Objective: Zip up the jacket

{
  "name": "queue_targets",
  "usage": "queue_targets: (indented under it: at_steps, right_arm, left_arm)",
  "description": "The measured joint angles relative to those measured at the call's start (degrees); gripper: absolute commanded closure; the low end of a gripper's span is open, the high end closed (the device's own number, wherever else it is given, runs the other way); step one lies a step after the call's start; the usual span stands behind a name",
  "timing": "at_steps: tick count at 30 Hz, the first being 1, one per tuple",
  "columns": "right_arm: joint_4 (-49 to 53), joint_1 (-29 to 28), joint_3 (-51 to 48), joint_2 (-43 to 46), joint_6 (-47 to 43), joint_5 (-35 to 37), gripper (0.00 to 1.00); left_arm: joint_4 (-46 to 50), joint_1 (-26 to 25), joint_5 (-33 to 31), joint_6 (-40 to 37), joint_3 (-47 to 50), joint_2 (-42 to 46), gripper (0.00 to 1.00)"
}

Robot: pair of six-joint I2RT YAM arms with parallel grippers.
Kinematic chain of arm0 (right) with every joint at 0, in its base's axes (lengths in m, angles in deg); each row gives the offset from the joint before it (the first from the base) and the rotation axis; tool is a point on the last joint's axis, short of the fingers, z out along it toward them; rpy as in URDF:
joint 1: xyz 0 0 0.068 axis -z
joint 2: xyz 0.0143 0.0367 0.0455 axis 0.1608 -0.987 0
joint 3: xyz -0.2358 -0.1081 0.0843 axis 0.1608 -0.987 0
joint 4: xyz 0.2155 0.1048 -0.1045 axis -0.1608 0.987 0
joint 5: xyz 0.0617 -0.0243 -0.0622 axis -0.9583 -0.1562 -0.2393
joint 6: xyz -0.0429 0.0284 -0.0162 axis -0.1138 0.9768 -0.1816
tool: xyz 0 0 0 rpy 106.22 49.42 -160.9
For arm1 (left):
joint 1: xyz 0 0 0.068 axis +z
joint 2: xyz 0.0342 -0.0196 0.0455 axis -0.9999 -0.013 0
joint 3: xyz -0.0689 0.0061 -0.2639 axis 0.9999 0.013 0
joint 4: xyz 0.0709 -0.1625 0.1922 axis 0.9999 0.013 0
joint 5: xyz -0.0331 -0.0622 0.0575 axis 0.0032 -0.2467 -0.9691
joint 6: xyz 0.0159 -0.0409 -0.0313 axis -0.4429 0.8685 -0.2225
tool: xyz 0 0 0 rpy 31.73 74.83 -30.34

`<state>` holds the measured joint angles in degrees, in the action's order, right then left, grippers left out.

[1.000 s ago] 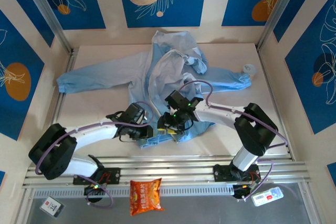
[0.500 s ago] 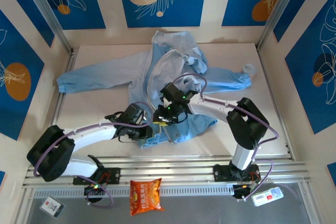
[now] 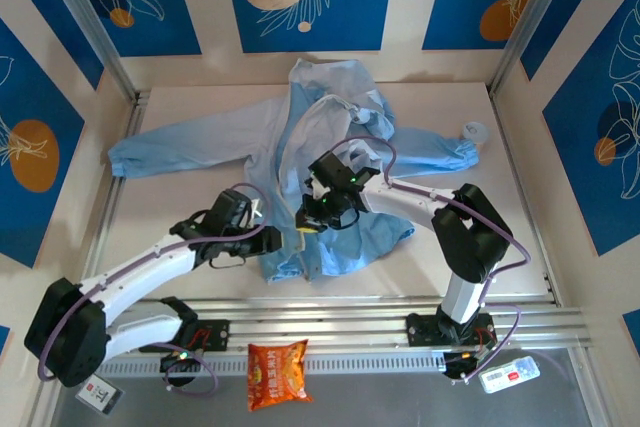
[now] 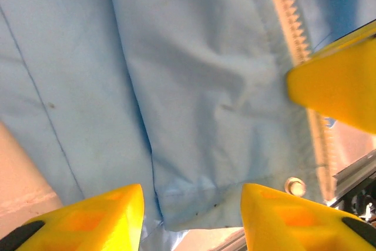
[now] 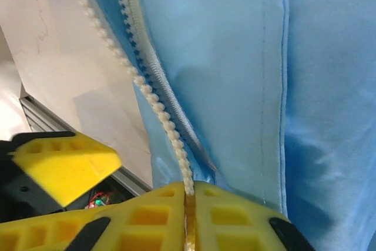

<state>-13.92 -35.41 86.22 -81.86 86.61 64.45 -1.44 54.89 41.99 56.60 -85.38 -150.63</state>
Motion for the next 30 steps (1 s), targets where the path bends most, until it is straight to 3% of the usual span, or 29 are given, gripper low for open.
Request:
queue_targets:
  at_steps: [3,6,9,13,16,23,30]
  right_arm:
    - [-0.07,-0.79,0.02,-0.28,-0.13,-0.57,0.79]
    - [0.11,-1.9,0.22,-1.81,-0.2,-1.53,0.94]
    - [0.9,-2.58,0.63,-3.34,-0.81,-1.81,1.0]
    - [1.14,-2.62,0.98,-3.37,-1.27,-1.84,1.0]
    - [0.92,-2.38,0.98,-2.62,-1.46,-1.88,1.0]
    - [-5.44,-1.25,-1.18,3.91,-0.37,-2.86,1.0]
    - [-16.55,-0.74,-6.45,5.35,4.02,-4.59,1.0]
  left_arm:
    - [-2.12,0.11,0.9,1.22,2.03,0.24,0.55]
    - [-2.82,0.13,1.6,2.38,4.11,-1.27,0.56]
    - [-2.6,0.15,1.64,2.51,4.48,-2.62,0.55]
    - [-1.44,0.96,1.84,1.97,3.93,-1.68,0.4]
    - [-0.74,2.38,2.67,1.03,3.58,1.84,0.35]
    - [-4.57,7.37,8.57,5.46,3.19,9.7,0.36]
    - [-19.19,8.76,15.15,17.09,8.92,9.99,0.45]
